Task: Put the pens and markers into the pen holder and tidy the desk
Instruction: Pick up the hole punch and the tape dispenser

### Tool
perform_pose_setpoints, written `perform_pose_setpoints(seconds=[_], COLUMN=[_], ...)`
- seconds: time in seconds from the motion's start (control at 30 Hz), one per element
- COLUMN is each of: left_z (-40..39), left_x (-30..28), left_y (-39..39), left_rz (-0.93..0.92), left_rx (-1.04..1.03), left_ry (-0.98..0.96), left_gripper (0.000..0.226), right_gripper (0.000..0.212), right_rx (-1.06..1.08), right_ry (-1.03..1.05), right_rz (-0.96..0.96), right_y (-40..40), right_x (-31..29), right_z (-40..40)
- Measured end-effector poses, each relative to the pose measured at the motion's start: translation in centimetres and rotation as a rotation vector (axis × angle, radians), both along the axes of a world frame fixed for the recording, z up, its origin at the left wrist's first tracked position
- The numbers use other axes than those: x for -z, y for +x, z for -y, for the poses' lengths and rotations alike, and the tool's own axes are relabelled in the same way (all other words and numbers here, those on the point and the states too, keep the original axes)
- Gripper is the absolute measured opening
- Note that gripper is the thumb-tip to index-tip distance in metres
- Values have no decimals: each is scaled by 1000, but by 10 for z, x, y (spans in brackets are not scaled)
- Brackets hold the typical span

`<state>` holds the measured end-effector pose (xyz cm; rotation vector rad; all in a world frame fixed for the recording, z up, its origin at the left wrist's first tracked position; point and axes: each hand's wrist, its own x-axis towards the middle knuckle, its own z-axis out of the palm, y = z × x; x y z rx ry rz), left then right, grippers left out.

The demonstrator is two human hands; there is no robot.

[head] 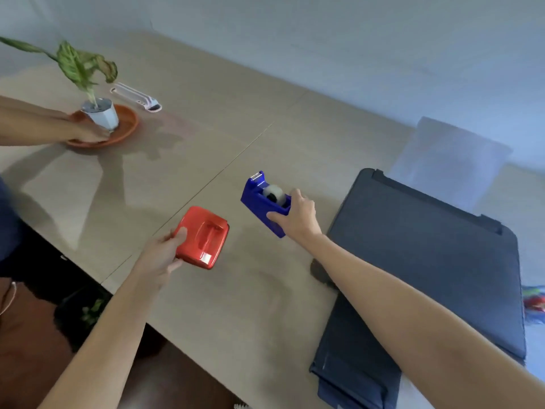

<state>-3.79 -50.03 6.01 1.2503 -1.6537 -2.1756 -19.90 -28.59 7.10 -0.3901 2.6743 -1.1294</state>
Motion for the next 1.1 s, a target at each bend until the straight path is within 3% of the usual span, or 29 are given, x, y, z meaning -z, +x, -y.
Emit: perform_pose_setpoints(seconds=[0.07, 0.13, 0.27, 0.43, 0.6, 0.8, 0.93, 1.1], left_z=[-24, -53, -136, -261, -389, -526, -587, -637], left_x=[-31, -58, -102, -126, -118, -67, -27, 29], left_y=[-2, -5, -9, -9, 12, 51, 64, 41], left_rz=[-77, -138, -246, -268, -182, 43, 182, 222], left_rx=[13, 79, 223, 433, 663, 850, 789, 664], left_ry=[3, 10, -3, 97, 222, 355, 373, 297], left_gripper=[32, 13, 18, 12, 17, 18, 11, 9], right_gripper=[46, 45, 43, 44, 43, 44, 44, 39], right_rx=[7, 13, 82, 262, 485, 732, 809, 876], right_ry=[-106, -164, -196, -155, -89, 8, 45, 47], right_rz=[-63, -138, -273, -331, -312, -195, -66, 95], right_y=[2, 4, 18, 57, 112, 167, 184, 181], right_x=[-38, -75, -129, -152, -133, -76, -34, 21], right_z=[-20, -50, -145, -299, -446, -573, -611, -629])
